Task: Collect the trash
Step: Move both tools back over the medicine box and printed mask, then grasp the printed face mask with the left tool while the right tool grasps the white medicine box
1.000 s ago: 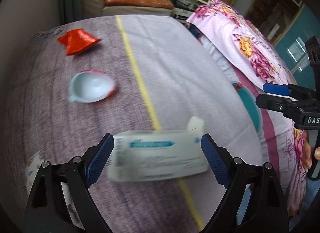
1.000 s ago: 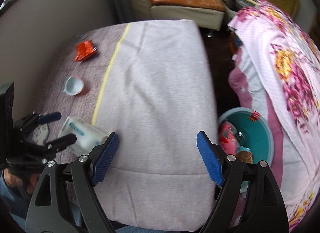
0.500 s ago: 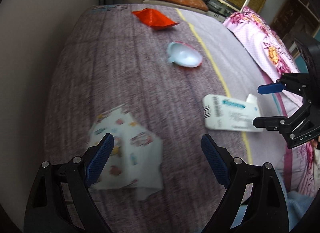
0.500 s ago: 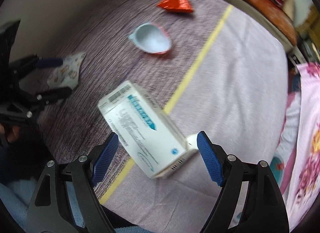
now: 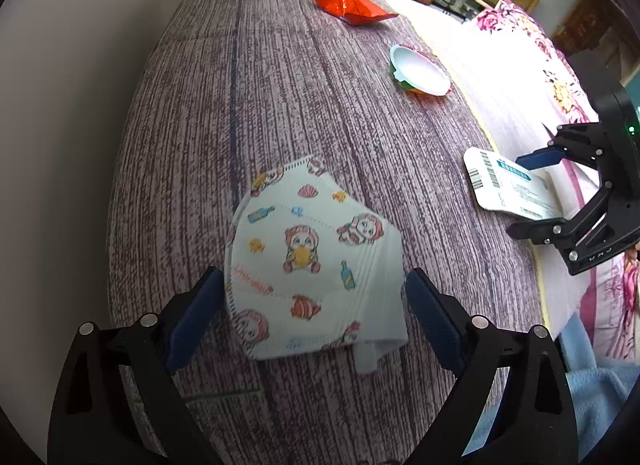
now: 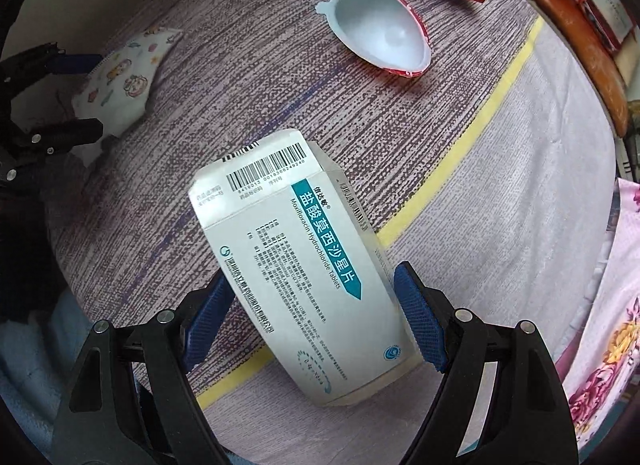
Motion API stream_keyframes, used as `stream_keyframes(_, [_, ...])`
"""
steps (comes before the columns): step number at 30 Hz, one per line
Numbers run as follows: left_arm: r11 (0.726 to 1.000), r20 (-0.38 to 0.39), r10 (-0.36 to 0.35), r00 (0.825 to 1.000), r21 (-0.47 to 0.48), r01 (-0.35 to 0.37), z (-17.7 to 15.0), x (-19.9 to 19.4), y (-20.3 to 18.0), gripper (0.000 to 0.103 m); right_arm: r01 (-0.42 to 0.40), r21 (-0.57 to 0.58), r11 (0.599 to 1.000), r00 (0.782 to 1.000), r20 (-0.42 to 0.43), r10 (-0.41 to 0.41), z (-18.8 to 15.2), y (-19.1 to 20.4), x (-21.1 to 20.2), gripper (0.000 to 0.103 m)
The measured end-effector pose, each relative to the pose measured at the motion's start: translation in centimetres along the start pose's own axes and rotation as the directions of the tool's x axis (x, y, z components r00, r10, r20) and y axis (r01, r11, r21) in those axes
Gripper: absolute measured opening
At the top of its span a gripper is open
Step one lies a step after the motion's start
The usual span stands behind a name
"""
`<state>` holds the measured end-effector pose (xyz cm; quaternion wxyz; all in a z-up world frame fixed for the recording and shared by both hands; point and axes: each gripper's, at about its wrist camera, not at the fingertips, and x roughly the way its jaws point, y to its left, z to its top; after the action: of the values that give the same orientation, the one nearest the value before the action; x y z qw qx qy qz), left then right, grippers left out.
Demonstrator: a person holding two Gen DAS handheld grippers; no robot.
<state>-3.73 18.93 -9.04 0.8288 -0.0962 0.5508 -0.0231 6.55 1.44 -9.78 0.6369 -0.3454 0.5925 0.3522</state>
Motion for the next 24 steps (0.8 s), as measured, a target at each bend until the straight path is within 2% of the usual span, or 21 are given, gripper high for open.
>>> stream_keyframes(3, [1.000,0.025,-0.008,1.000,0.013,0.008,0.2,0.3,-0.6,0.092,-0.003,0.025,1.000,1.000,0.019,0.003,-0.3,0.3,0.3,0.077])
stream_keyframes(5, [0.999,0.037,0.022,0.999,0.035,-0.023,0.2,0.4,-1.2,0.083,0.000,0.038,0.999,0.999,0.032,-0.002,-0.7,0.5,0.2,0.077])
stream_keyframes(8, [0.996,0.054,0.068,0.996,0.054,-0.070,0.2,0.4,-1.9,0.064,0.017,0.045,0.999,0.998,0.058,-0.019,-1.4,0.5,0.3,0.072])
stream_keyframes(9, [0.995,0.061,0.085,0.995,0.055,-0.088,0.3,0.4,-2.1,0.050,0.021,0.047,0.999,0.998,0.066,-0.024,-1.8,0.5,0.1,0.069])
stream_keyframes(10, [0.995,0.062,0.088,0.994,0.052,-0.091,0.4,0.3,-2.1,0.038,0.024,0.051,0.998,0.997,0.075,-0.028,-2.1,0.7,0.0,0.068])
stream_keyframes(11, [0.996,0.062,0.080,0.995,0.041,-0.083,0.6,0.3,-2.1,0.032,0.015,0.066,0.998,0.996,0.086,-0.020,-2.4,0.8,-0.2,0.065])
stream_keyframes(12, [0.997,0.061,0.071,0.996,0.024,-0.073,0.8,0.3,-2.0,0.021,0.005,0.079,0.997,0.996,0.094,-0.013,-2.8,1.0,-0.5,0.064])
stream_keyframes(13, [0.998,0.061,0.065,0.996,0.006,-0.065,1.0,0.2,-1.9,0.018,-0.001,0.090,0.996,0.995,0.100,-0.008,-2.9,1.0,-0.6,0.063])
stream_keyframes(17, [0.998,0.083,0.056,0.995,-0.040,-0.053,1.8,-0.4,-1.9,0.016,-0.073,0.177,0.982,0.987,0.156,0.045,-4.4,0.5,-2.1,0.059])
stream_keyframes(24, [1.000,0.105,0.018,0.994,-0.013,-0.017,3.1,-1.1,-4.4,0.016,-0.133,0.299,0.945,0.969,0.239,0.061,-7.2,-2.2,-4.3,0.048])
